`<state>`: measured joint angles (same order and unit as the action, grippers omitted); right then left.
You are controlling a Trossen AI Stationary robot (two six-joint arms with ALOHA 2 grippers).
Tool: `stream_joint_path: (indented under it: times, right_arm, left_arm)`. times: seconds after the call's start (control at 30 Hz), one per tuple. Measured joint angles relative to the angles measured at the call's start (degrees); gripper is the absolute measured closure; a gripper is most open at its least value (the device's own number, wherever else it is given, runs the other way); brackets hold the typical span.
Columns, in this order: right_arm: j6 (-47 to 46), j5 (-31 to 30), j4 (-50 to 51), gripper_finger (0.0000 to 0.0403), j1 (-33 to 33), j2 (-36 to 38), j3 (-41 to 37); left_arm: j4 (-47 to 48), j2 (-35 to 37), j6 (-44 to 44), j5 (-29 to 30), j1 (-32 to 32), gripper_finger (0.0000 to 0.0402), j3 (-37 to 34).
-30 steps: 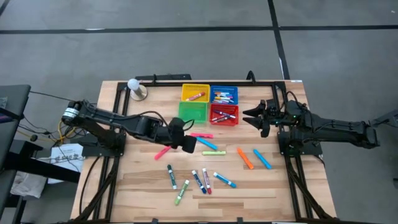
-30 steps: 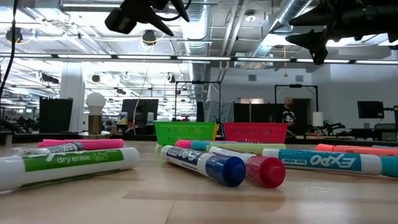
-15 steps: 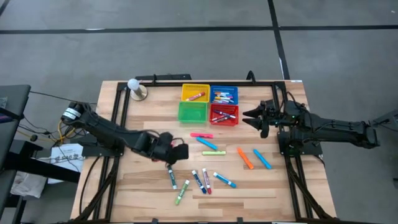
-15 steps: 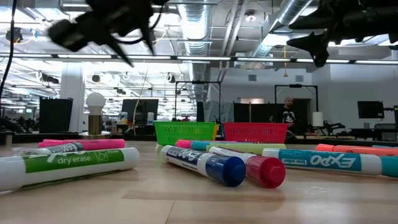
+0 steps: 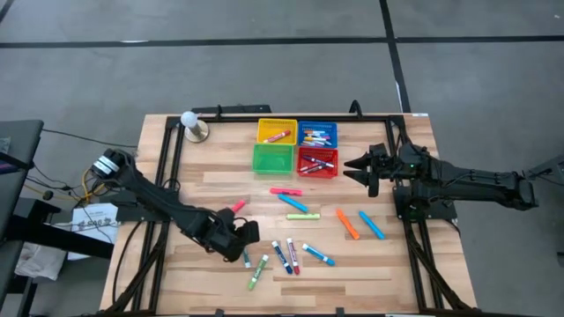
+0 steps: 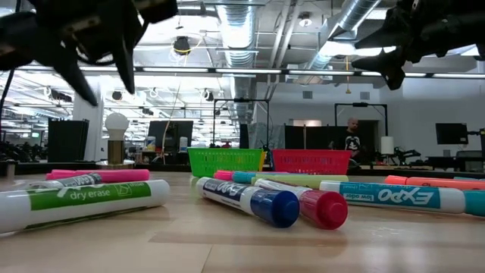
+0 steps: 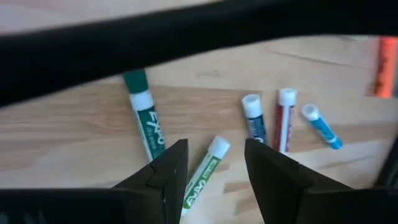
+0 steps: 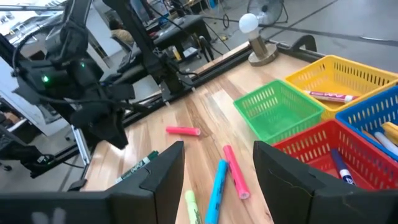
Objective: Pick & Place Markers
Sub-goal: Put the large dark green marker pen into the yellow bin
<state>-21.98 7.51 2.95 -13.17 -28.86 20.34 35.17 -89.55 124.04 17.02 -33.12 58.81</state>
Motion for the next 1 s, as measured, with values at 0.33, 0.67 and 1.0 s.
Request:
stream_joint_path:
  times: [0.33,0.67,1.0]
  right_arm:
    - [0.12,-0.02,-0.01,0.0221,-0.07,0.00,0.00]
    - [1.49,-0.15,-0.01,0.0219,-0.09,0.00,0.00]
    - [1.49,-0.12,-0.01,0.0222,-0.09,0.00,0.00]
  left_arm:
    - [-2.93,-7.71,2.30,-9.33,-0.78,0.0244,-0.10]
    - [-3.58,-12.58,2.39,-9.58,-0.61,0.0244,-0.14]
    - [-4.58,-16.65,2.24,-11.29,-0.48,0.0244,0.21]
